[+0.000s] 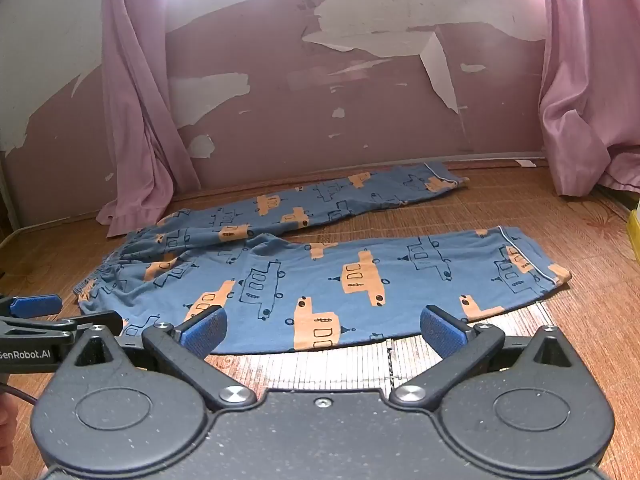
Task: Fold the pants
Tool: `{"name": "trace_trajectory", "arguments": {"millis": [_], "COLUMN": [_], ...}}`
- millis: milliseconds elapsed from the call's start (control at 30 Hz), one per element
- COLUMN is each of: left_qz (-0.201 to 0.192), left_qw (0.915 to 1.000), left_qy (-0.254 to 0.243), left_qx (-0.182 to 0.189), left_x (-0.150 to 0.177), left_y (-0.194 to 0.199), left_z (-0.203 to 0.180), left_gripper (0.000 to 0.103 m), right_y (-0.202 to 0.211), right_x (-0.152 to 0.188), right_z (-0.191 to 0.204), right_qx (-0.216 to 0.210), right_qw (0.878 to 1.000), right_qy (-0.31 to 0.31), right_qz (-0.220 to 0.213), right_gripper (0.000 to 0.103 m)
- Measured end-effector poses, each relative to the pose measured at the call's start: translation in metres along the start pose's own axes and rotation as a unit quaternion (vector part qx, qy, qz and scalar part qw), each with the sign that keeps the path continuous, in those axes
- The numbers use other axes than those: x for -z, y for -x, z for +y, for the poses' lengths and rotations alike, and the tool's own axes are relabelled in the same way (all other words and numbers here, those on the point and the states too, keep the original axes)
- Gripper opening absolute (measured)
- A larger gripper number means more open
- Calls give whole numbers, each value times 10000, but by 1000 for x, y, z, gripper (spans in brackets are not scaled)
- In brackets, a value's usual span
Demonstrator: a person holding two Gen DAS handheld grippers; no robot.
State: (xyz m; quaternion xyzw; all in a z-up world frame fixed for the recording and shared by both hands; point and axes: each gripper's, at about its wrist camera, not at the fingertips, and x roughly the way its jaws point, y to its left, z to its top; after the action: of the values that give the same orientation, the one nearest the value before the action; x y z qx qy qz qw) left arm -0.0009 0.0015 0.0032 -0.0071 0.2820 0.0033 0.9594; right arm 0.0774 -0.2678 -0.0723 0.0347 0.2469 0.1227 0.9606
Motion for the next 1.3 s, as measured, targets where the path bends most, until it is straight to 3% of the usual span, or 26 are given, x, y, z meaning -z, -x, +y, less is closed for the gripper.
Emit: {"name": "trace_trajectory", "arguments": {"millis": [1300], "left_qz": [28], "left_qw": [10000], "left_qy": [-17], "left_qx": [-18], "left_x": [3], "left_y": [-3], "left_z": [3], "left_gripper": [103], "right_y": [0], "right_x": [-1], "right_z": [0], "right_qx": [-6], "right_qw": [10000], "right_qy": [-20], "right_qz": [7], "right_gripper": [103]}}
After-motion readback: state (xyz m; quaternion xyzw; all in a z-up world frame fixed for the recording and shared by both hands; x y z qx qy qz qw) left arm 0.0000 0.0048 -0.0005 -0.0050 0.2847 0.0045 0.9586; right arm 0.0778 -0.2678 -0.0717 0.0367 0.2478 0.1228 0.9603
